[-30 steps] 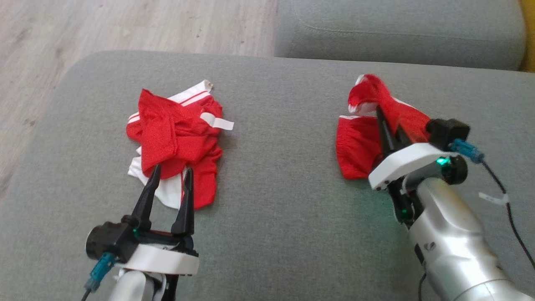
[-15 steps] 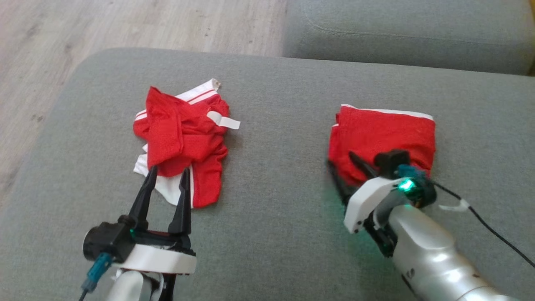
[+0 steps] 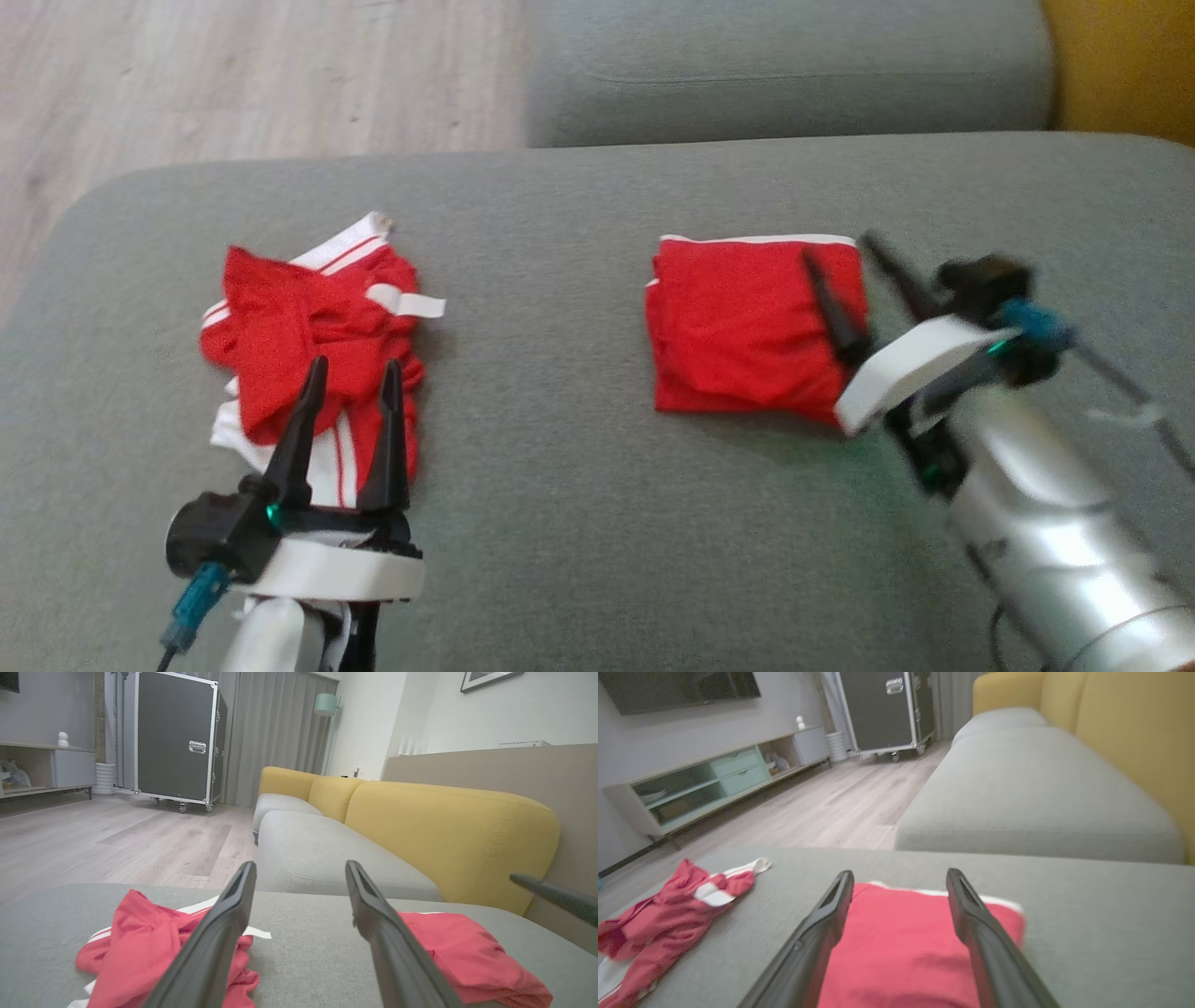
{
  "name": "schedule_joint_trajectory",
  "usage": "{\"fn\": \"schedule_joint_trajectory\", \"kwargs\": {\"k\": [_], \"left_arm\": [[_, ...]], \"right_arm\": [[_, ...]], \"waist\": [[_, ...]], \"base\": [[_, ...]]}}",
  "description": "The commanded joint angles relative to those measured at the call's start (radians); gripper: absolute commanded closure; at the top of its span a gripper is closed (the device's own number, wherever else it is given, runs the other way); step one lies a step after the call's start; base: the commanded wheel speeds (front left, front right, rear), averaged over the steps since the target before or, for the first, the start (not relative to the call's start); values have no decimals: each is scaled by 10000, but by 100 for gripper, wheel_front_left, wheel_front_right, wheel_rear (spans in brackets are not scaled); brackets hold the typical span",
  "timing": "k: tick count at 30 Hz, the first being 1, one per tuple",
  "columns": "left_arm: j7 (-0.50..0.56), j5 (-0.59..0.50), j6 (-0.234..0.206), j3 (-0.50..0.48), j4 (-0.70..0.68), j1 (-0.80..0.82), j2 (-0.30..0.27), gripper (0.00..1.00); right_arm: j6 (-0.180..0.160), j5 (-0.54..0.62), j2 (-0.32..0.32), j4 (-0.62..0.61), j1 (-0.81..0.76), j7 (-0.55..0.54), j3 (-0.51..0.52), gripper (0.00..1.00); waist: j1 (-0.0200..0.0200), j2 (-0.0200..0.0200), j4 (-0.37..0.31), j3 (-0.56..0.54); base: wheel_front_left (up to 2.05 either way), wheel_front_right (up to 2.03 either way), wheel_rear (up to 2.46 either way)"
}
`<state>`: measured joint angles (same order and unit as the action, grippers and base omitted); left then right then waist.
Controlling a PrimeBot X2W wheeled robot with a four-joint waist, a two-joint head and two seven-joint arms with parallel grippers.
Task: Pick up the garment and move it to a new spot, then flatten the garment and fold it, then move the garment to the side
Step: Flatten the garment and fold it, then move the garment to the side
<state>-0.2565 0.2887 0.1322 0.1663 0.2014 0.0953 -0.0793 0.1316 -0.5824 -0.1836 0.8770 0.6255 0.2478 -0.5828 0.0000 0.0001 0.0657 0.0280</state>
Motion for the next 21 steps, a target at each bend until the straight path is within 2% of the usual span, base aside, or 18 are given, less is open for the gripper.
{"fn": "schedule_joint_trajectory", "kwargs": {"k": [1, 5, 10, 16, 21], "left_arm": [[-53, -112, -15, -396, -415, 303, 5, 0], [-53, -142, -15, -538, -530, 305, 65, 0], [-53, -88, -15, -699, -515, 286, 125, 0], [-53, -137, -15, -832, -501, 241, 167, 0], [-53, -127, -15, -747, -490, 230, 202, 0]], "right_arm": [[-9, 307, -159, -691, 233, 131, 416, 0], [-9, 1615, -302, -2225, -612, 136, 2361, 0], [-9, 3505, 348, -4235, -2282, 137, 4259, 0], [-9, 4723, 1090, -5551, -3729, 138, 5030, 0], [-9, 4953, 1285, -5817, -4046, 138, 5104, 0]], "waist": [[0, -1, -362, -37], [0, -1, -782, 27], [0, -1, -1136, 155], [0, -1, -1295, 280], [0, -1, -1264, 394]], "base": [[0, 0, 0], [0, 0, 0], [0, 0, 0], [0, 0, 0], [0, 0, 0]]}}
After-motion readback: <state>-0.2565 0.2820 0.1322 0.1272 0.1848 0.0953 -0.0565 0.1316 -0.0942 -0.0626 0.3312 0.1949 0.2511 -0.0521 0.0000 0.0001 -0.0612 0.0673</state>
